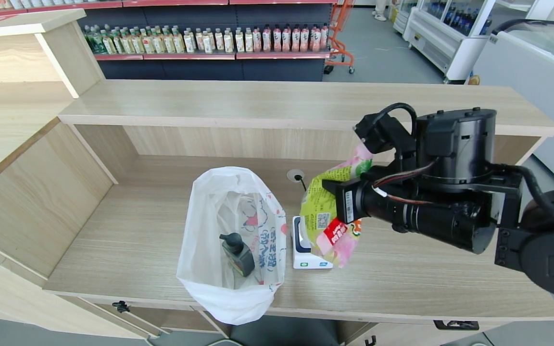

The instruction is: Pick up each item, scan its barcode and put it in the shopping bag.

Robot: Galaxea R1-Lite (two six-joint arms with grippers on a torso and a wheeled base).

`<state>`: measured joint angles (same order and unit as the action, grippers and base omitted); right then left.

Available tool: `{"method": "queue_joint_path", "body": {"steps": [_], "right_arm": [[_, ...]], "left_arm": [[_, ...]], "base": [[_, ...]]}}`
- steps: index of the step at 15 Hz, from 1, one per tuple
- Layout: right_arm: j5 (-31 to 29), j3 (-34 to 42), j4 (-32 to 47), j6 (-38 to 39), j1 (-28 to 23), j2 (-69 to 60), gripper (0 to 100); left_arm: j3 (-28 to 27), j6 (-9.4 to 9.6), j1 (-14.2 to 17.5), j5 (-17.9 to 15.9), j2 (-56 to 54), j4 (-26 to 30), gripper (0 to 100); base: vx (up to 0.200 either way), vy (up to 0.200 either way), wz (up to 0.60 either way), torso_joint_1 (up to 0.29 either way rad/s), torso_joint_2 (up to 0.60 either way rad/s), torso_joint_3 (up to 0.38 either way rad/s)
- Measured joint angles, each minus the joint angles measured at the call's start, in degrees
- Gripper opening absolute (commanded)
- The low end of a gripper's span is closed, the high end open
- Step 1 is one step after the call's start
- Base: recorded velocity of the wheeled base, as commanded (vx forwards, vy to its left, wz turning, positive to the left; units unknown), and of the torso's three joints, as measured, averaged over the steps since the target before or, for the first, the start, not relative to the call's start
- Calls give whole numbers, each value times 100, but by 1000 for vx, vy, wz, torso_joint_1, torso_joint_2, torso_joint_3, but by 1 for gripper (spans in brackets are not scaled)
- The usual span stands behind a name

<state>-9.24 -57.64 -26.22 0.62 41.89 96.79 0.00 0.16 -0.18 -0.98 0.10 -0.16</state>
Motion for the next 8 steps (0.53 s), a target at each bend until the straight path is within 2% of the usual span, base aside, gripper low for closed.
{"method": "queue_joint_path", "body": {"steps": [3,8], "right_arm": [[380,-57,-569,-601,15,306,0],[829,-171,-780,-874,-99,649,0]], "left_arm": [[0,0,0,0,0,0,100],[0,5,2,0,0,-2,100]], "base": [[0,0,0,0,0,0],[0,200,0,4,0,1]]}}
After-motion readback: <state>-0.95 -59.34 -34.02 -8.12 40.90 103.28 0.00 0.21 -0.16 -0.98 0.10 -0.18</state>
